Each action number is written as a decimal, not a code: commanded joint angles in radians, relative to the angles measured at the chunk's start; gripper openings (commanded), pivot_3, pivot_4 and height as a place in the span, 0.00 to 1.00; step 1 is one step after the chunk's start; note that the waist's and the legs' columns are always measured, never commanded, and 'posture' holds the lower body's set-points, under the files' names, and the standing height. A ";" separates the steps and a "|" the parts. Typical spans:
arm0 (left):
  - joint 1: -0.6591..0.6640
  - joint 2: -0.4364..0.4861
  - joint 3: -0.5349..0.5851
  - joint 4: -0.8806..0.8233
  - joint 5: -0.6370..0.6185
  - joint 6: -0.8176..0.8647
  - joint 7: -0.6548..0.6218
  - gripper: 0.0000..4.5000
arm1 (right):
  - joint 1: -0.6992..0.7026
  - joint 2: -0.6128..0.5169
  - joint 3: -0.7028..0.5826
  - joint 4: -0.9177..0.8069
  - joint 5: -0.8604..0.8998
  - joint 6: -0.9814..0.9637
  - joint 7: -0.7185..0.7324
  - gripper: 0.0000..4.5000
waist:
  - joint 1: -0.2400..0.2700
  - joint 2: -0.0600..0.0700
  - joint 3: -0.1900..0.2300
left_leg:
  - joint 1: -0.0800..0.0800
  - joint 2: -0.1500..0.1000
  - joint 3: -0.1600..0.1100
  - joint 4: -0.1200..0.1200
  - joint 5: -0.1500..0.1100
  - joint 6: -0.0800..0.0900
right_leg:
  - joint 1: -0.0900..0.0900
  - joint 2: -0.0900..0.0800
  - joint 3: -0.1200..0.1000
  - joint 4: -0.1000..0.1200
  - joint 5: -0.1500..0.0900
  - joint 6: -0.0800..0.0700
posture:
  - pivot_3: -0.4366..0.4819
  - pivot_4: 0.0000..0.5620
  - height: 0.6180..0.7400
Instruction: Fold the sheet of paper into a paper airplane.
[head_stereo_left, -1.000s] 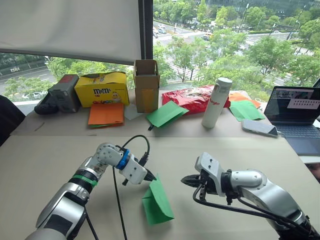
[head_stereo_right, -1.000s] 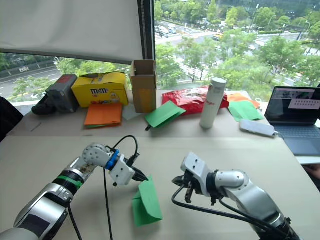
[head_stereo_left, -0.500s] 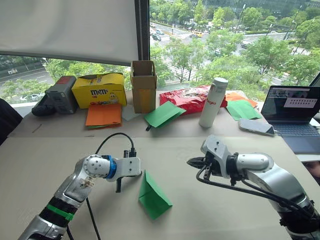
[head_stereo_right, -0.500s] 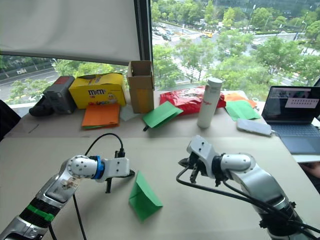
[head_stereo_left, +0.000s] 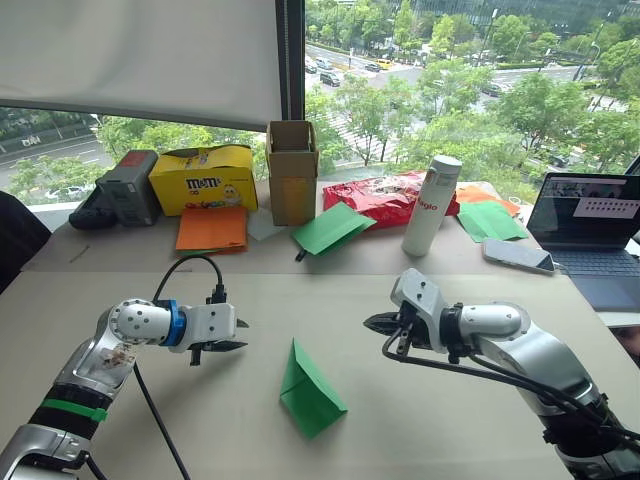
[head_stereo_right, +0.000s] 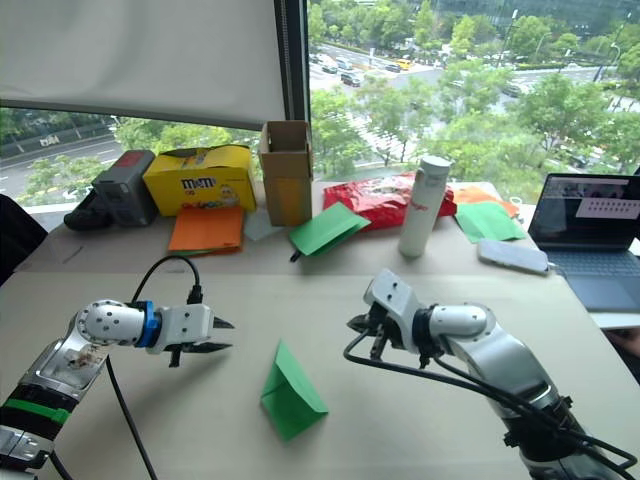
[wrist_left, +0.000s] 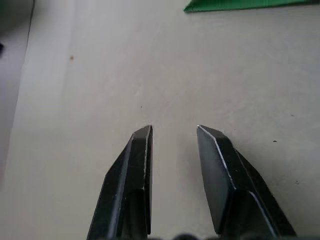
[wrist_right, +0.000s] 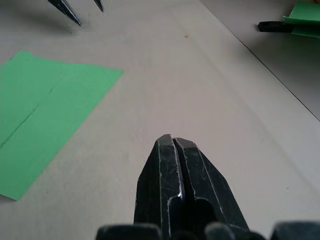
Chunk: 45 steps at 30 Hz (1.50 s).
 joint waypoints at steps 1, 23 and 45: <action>-0.097 -0.062 -0.016 0.100 -0.071 -0.165 -0.092 0.71 | 0.009 0.004 -0.026 -0.051 -0.002 -0.012 -0.023 0.00 | 0.006 0.000 0.000 | 0.000 0.000 0.000 0.000 0.000 0.000 | 0.000 0.000 0.000 0.000 0.000 0.000 | 0.48 0.27 1.00; -0.446 -0.314 -0.185 0.586 -0.038 -0.578 -0.310 0.31 | 0.117 -0.013 -0.106 -0.188 0.008 0.086 -0.127 0.00 | 0.006 -0.002 0.001 | -0.003 0.000 -0.001 0.006 -0.002 0.003 | 0.000 0.003 -0.001 0.001 0.000 0.000 | 0.48 0.27 1.00; -0.103 -0.138 -0.095 -0.089 0.170 0.072 0.127 0.00 | 0.041 -0.017 -0.068 -0.097 -0.017 0.037 -0.083 0.00 | 0.002 -0.001 0.001 | -0.003 0.001 -0.002 0.006 -0.002 0.004 | 0.000 0.003 -0.001 0.002 0.000 0.000 | 0.48 0.27 1.00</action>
